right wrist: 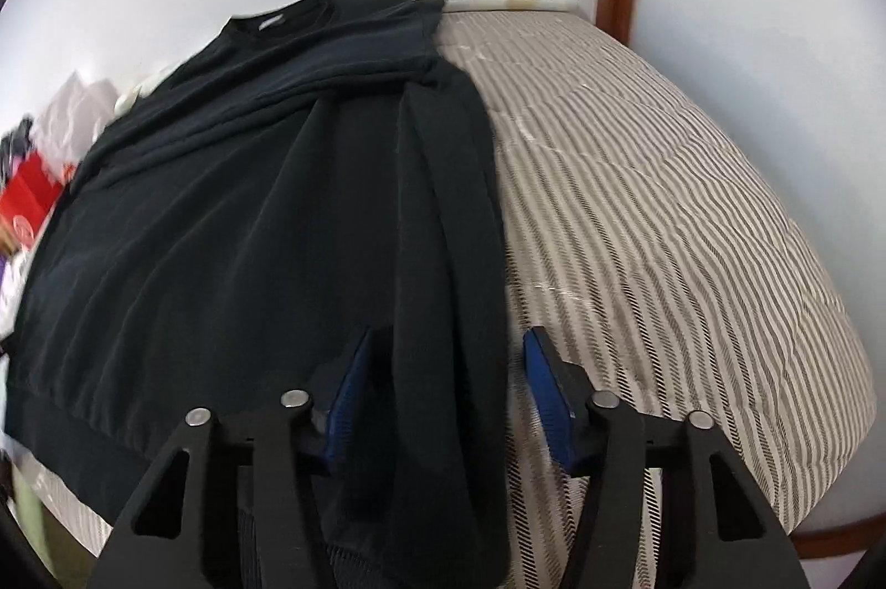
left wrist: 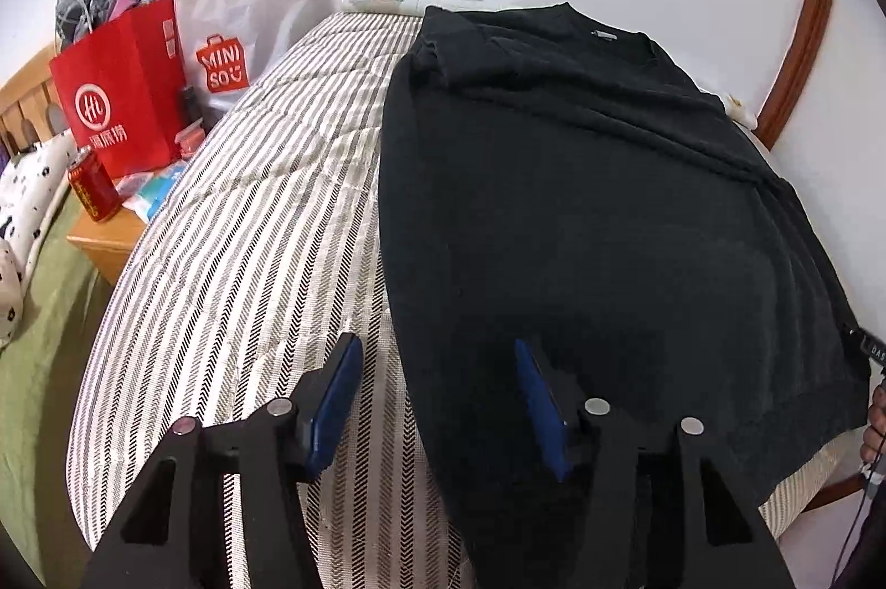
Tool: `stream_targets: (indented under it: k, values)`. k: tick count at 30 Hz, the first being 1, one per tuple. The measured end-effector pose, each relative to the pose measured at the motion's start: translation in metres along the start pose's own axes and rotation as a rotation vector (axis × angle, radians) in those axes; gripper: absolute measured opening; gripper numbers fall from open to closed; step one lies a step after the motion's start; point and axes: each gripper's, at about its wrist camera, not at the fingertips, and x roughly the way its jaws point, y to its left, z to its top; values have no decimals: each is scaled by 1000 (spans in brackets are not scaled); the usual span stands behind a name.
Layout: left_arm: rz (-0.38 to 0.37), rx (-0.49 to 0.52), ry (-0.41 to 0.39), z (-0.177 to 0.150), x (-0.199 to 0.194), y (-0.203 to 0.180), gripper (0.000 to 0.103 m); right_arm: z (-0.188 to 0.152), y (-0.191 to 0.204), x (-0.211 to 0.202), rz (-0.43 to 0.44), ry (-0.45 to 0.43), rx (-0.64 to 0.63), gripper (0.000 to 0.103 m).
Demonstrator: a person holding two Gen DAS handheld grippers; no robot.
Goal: Fold small clothes
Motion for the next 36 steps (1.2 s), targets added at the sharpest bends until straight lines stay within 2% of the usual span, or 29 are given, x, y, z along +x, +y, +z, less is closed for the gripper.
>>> stream_targets:
  k: [7,8,9,11,16,19,25,29,36]
  values:
    - [44,52,-32,3,6,-20,38,13,6,10,11,-5,31,40]
    - [41,49,-30,4,7,-22,31,15,7,12,9,-5,34,37]
    - [34,44,-25,6,7,-22,22,17,8,13,10,-7,38,29]
    - [26,22,-14,8,6,-22,9,19,10,15,46,-13,48,11]
    - [-15,-29,-43,11,-13,-13,8,21,5,-1,60,-61,42,8]
    - [-50,-41,-63,12,-32,-8,7,22,-9,-18,119,-85,82,8]
    - [-101,-23,-122,10,-68,-8,7,14,-19,-59,157,-139,76,8]
    - [-137,-23,-151,18,-79,-11,7,19,-19,-75,165,-165,66,8]
    - [-167,-50,-226,50,-86,-11,7,63,-16,-79,203,-220,88,8]
